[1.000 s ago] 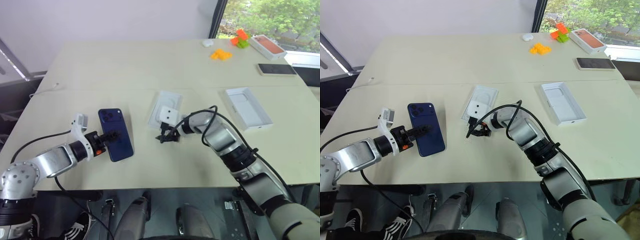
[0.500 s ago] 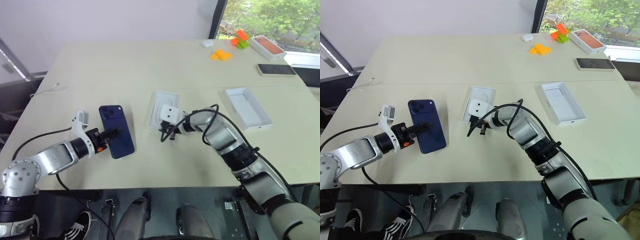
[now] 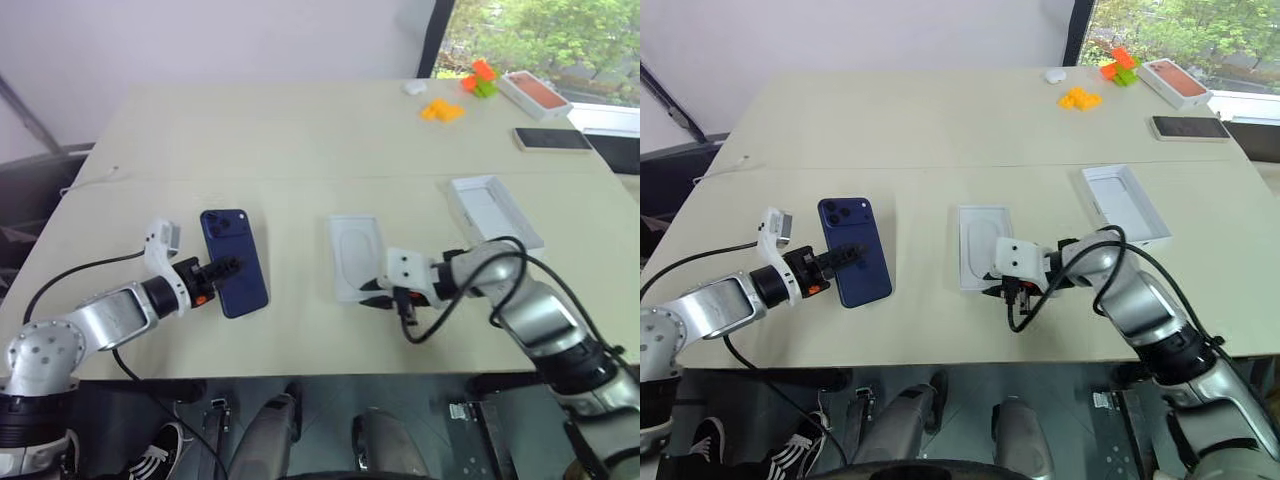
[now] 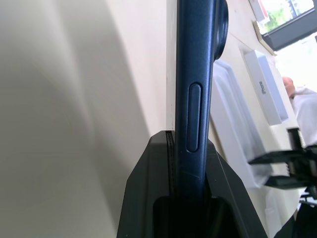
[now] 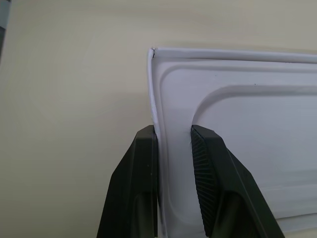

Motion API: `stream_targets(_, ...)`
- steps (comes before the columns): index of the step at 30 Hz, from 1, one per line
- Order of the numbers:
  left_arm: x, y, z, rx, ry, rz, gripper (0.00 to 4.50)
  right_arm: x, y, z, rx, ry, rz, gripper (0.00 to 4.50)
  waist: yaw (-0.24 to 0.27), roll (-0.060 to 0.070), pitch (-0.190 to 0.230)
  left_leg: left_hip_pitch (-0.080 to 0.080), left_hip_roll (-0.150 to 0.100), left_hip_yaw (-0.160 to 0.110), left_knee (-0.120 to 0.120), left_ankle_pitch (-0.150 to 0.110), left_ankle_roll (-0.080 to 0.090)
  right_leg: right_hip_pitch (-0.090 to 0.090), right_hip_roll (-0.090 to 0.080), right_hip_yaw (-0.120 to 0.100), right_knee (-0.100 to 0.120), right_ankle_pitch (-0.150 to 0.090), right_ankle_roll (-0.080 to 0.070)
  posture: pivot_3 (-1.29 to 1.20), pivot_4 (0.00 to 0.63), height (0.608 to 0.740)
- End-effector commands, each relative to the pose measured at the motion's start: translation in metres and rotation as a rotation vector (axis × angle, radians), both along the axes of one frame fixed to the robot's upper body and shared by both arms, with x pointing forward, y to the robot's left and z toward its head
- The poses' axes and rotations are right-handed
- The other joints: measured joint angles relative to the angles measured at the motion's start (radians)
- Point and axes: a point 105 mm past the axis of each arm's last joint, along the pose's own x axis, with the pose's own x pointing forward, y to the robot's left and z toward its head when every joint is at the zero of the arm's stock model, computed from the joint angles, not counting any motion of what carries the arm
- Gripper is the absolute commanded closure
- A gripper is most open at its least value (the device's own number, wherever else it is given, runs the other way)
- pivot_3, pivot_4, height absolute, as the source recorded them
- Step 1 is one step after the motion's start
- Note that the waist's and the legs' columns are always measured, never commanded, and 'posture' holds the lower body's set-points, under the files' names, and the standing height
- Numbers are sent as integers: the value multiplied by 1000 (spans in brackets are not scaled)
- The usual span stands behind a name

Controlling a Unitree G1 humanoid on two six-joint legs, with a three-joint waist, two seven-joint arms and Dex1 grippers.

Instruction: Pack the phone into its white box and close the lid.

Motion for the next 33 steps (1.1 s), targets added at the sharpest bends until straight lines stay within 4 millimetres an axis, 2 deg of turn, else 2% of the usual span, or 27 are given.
stream_targets(1,2,-2,14,-3,-66,-21,4500,-7,-1,11,24,-47,27,3998,1,0,0,0,0,0,0,0,0,0,0,0,0,0,0,0,150,740)
stream_targets(5,5,-7,15,-6,-66,-42,4500,-1,-7,1,-7,-62,-11,3998,4,0,0,0,0,0,2,0,1,1,0,0,0,0,0,0,150,740)
stream_targets(14,7,-8,17,2,-69,-53,4500,11,-7,-7,-12,-102,-63,3998,4,0,0,-2,-1,0,11,-3,4,2,0,0,0,0,1,0,150,740)
stream_targets(20,8,-8,16,14,-70,-53,4500,5,-5,-8,-11,-75,-22,3998,4,0,0,-2,-1,0,11,-3,4,3,0,0,0,1,1,0,150,740)
stream_targets(22,9,-8,16,14,-75,-49,4500,10,-7,-5,1,-103,-42,2960,4,0,0,-2,0,0,12,-3,4,3,0,0,0,1,1,0,150,740)
stream_targets(26,8,-13,17,8,-73,-65,4500,6,-3,2,32,-56,-35,1183,5,0,0,-2,0,0,12,-3,5,3,1,0,1,1,1,0,150,740)
stream_targets(30,12,-22,27,-26,-100,-77,4500,11,3,43,222,-10,-41,1183,3,0,0,-2,0,0,13,-3,5,3,1,0,2,1,2,0,150,740)
stream_targets(33,20,-43,28,-50,-87,-109,4500,16,-8,72,344,0,-37,1183,9,0,0,-2,-1,0,14,-3,5,3,1,0,3,1,3,0,150,740)
